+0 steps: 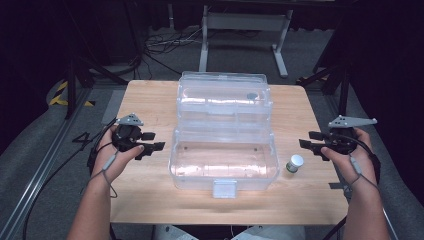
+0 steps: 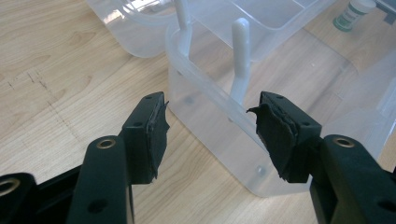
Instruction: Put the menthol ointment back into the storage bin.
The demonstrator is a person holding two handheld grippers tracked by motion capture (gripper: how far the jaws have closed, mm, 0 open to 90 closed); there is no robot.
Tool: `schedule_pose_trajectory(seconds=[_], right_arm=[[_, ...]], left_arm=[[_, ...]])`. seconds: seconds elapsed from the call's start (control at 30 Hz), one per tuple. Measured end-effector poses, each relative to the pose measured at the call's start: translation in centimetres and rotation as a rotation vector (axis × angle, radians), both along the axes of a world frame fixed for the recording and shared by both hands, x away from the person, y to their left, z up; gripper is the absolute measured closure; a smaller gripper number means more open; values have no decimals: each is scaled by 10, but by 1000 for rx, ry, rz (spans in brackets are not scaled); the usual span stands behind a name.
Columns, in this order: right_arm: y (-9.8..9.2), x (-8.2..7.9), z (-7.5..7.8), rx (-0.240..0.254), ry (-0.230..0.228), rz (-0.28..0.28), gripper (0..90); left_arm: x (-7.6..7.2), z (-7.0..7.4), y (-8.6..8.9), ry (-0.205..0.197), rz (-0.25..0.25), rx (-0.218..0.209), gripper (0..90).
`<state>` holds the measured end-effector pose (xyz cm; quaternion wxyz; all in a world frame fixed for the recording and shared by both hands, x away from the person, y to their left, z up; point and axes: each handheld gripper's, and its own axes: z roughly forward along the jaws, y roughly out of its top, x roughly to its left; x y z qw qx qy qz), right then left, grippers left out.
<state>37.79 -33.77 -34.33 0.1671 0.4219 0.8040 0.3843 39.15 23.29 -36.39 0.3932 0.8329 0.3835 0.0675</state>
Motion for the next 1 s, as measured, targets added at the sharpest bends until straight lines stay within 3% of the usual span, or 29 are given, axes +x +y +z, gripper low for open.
schedule_pose_trajectory(seconds=[0.37,0.67,1.0], right_arm=[[3,7,-18,-83,139,-6,458],[4,12,-30,-121,201,6,459],[7,20,-42,-168,252,54,466]], left_arm=[[3,-3,2,13,11,-1,433],[4,-5,3,25,11,11,426],[3,-8,6,38,19,17,423]])
